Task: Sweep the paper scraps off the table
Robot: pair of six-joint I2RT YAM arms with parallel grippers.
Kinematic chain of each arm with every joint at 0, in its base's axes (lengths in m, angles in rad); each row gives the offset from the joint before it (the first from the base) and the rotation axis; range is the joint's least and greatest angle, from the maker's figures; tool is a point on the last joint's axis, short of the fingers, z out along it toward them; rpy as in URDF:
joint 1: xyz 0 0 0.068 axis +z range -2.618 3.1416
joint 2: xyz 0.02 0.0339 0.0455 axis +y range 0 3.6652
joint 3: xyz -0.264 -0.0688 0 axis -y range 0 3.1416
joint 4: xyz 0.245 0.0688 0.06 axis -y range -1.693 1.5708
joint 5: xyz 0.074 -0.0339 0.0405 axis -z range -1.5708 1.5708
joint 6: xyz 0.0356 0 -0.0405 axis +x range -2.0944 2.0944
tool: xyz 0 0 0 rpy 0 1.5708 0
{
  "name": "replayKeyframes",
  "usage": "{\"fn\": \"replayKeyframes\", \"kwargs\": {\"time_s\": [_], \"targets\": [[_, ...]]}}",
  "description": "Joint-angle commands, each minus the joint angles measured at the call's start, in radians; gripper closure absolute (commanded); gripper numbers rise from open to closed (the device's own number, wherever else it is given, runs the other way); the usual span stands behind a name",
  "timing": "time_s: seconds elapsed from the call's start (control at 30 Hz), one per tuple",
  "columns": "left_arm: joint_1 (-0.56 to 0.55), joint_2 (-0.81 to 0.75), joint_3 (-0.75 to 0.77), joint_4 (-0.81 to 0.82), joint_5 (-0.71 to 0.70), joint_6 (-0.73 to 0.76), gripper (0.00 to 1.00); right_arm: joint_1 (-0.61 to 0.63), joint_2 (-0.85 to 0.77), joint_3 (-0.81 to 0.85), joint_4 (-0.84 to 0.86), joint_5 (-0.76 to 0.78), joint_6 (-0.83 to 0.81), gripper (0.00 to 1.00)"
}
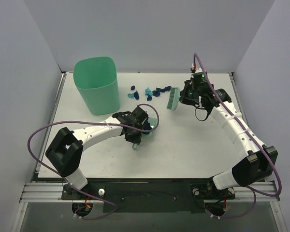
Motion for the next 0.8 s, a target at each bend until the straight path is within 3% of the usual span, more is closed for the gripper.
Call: {"fn": "replayKeyframes", "kwargs": {"time_s": [0.0,0.2,0.4,0.77], "targets": [[-0.011,-0.083,0.018,-0.024,-0.035,0.026,1.0,-0.043,-0.113,-0.044,0.025,0.129,0.067,1.0],[-0.028,-0.132,0.058,-0.053,-0.072,0.06,1.0,-0.074,-0.215,-0.127,0.035,0.164,0.076,1.0],[-0.02,-0.118,0.202,-0.086,-0.121,0.108,1.0,-0.074,-0.236,-0.168,0.035,0.154,0.082,1.0],[0.021,-0.035,0.437,-0.138,-0.05,0.123,1.0,-0.069,-0.308,-0.297,0.054,0.121,0.091,1.0]]}}
